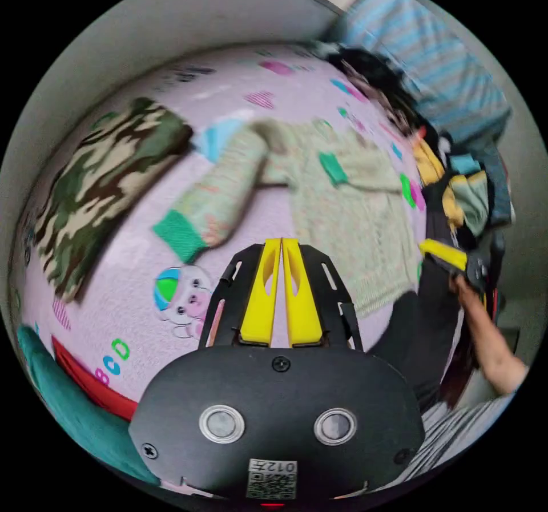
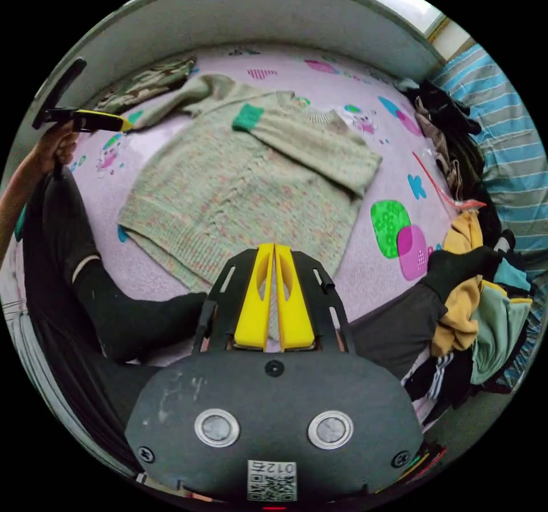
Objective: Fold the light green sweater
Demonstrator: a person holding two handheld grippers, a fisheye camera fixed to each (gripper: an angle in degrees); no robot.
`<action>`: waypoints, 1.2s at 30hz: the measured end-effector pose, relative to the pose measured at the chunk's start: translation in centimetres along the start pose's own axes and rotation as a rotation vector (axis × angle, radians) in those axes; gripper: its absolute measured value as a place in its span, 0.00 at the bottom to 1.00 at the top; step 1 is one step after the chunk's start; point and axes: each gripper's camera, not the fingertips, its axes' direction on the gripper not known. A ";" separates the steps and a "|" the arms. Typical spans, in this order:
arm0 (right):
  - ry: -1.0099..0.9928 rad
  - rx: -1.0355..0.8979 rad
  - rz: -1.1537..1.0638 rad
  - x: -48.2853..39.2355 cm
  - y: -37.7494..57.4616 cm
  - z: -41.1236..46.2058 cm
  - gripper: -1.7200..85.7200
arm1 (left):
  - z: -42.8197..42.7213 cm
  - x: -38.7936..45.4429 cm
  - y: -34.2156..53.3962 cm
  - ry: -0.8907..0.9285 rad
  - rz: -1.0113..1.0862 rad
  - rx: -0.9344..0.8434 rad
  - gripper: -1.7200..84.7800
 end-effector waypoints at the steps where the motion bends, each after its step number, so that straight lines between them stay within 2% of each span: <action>1: -0.014 0.024 -0.010 -0.9 -0.6 -0.3 0.01 | -1.4 -3.1 0.0 -0.033 -0.114 0.051 0.04; 3: -0.101 0.117 -0.070 -5.1 -3.4 -1.0 0.01 | -2.8 -7.3 0.2 -0.047 -0.235 0.101 0.05; 5: -0.166 0.172 -0.125 -8.8 -5.6 -1.1 0.02 | -3.1 -11.8 0.7 0.031 -0.318 0.119 0.07; 11: -0.285 0.244 -0.347 -21.4 -12.2 0.5 0.07 | -2.3 -17.3 2.5 0.176 -0.399 0.106 0.10; 18: -0.182 0.232 -0.546 -30.3 -14.8 4.6 0.08 | -3.9 -20.2 3.6 0.205 -0.412 0.108 0.08; 23: -0.142 0.145 -0.583 -31.5 -14.9 7.6 0.10 | -4.8 -23.3 5.0 0.271 -0.480 0.111 0.03; 28: -0.166 0.137 -0.479 -29.2 -14.3 7.8 0.05 | -6.0 -24.9 6.3 0.334 -0.505 0.132 0.02; 31: -0.282 0.128 -0.337 -25.8 -14.3 6.9 0.02 | -8.0 -25.7 8.1 0.477 -0.519 0.266 0.03; 36: -0.479 0.280 -0.189 -18.7 -12.9 1.1 0.01 | -13.4 -24.9 10.2 0.615 -0.461 0.464 0.03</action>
